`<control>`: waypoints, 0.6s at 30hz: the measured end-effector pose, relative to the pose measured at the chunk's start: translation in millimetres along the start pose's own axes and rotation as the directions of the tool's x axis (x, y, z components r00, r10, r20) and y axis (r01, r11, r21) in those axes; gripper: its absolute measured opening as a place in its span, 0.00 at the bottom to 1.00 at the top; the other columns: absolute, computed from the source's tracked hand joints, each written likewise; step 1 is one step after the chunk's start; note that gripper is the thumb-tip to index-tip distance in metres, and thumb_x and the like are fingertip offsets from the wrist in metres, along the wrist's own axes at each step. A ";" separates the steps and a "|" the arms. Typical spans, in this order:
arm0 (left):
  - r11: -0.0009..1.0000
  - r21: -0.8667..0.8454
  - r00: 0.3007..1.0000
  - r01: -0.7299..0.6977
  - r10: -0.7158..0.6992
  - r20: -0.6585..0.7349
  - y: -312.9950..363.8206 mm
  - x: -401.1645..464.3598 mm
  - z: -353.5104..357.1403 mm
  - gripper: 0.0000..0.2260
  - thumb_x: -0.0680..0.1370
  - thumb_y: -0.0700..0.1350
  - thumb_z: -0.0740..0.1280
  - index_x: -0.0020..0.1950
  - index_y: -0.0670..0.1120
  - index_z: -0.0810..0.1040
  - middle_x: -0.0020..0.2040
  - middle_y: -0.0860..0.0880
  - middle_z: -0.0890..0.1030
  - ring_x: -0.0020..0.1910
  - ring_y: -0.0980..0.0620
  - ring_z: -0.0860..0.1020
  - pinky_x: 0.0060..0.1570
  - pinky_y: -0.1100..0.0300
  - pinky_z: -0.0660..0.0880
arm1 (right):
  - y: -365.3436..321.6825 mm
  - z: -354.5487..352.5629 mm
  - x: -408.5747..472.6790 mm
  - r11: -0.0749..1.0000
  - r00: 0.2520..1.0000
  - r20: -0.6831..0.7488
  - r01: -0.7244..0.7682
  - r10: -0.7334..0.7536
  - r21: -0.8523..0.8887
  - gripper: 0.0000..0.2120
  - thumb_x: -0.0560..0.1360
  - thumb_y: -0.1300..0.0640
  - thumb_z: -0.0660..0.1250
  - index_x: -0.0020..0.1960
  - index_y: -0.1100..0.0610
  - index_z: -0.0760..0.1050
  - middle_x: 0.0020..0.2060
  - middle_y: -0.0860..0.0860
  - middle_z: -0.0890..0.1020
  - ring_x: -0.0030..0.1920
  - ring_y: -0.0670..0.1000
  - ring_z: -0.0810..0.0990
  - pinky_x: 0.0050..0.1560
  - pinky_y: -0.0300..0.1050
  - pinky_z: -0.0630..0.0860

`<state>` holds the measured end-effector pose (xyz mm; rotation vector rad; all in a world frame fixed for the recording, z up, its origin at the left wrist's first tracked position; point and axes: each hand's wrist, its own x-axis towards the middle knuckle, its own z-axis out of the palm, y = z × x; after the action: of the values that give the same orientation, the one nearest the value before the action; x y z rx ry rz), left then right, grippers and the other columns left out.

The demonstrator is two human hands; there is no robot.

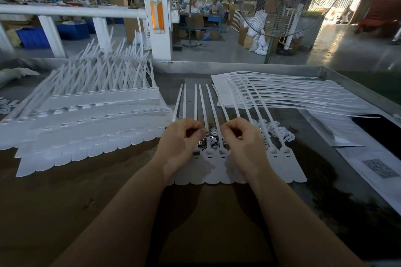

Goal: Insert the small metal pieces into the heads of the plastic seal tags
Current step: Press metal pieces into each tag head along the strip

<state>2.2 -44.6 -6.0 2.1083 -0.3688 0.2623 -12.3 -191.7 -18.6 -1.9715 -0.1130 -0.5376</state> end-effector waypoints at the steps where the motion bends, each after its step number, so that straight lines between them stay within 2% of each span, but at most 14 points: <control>1: 0.997 0.075 1.000 -0.025 0.025 -0.002 -0.5 -0.1 -0.5 0.04 0.76 0.45 0.66 0.44 0.48 0.79 0.37 0.57 0.75 0.40 0.57 0.73 0.41 0.72 0.68 | 0.5 -0.4 -0.1 1.000 1.000 -0.014 -0.019 0.019 0.006 0.05 0.76 0.58 0.65 0.41 0.53 0.75 0.33 0.45 0.76 0.37 0.44 0.74 0.38 0.34 0.69; 3: 0.980 0.195 0.999 -0.050 0.048 0.012 -1.8 0.1 -1.7 0.03 0.76 0.47 0.66 0.43 0.52 0.78 0.38 0.60 0.72 0.45 0.54 0.70 0.48 0.61 0.66 | 1.4 -0.7 -0.3 0.999 0.999 -0.029 -0.034 0.034 -0.001 0.06 0.76 0.58 0.65 0.40 0.52 0.75 0.34 0.45 0.76 0.38 0.46 0.74 0.40 0.37 0.69; 5: 0.968 0.248 0.998 -0.042 0.029 0.053 -1.8 0.3 -2.7 0.05 0.75 0.50 0.67 0.40 0.57 0.75 0.40 0.61 0.70 0.49 0.54 0.67 0.52 0.55 0.64 | 1.4 -0.5 -0.5 0.999 0.999 -0.038 -0.034 0.033 -0.017 0.06 0.76 0.58 0.66 0.40 0.52 0.75 0.34 0.45 0.76 0.38 0.45 0.74 0.40 0.37 0.69; 8: 0.943 0.331 0.994 -0.038 0.000 0.113 -2.6 0.1 -2.1 0.06 0.74 0.53 0.67 0.38 0.60 0.73 0.46 0.59 0.69 0.53 0.55 0.64 0.54 0.55 0.59 | 2.5 0.1 -0.6 0.999 0.998 -0.049 -0.039 0.038 -0.021 0.05 0.75 0.58 0.66 0.40 0.52 0.75 0.34 0.46 0.77 0.39 0.46 0.75 0.40 0.38 0.70; 10: 0.929 0.367 0.990 -0.043 -0.010 0.143 -3.5 0.0 -1.5 0.03 0.73 0.55 0.67 0.40 0.58 0.77 0.48 0.58 0.69 0.55 0.55 0.64 0.53 0.57 0.56 | 3.6 0.1 -0.4 0.999 0.998 -0.050 -0.034 0.033 -0.028 0.05 0.75 0.58 0.66 0.40 0.53 0.76 0.33 0.46 0.76 0.37 0.46 0.75 0.39 0.38 0.70; 18: 0.924 0.381 0.985 -0.041 -0.026 0.169 -2.1 0.0 -1.3 0.05 0.71 0.57 0.69 0.39 0.57 0.77 0.49 0.58 0.70 0.56 0.55 0.64 0.52 0.57 0.55 | 4.0 -0.3 -0.6 0.998 0.999 -0.038 -0.039 0.038 -0.044 0.06 0.74 0.58 0.67 0.39 0.52 0.76 0.31 0.45 0.76 0.35 0.44 0.74 0.37 0.36 0.69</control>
<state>2.9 -42.4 -7.0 2.5267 -0.4560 0.1669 -11.7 -193.7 -22.0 -2.0022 -0.0402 -0.5553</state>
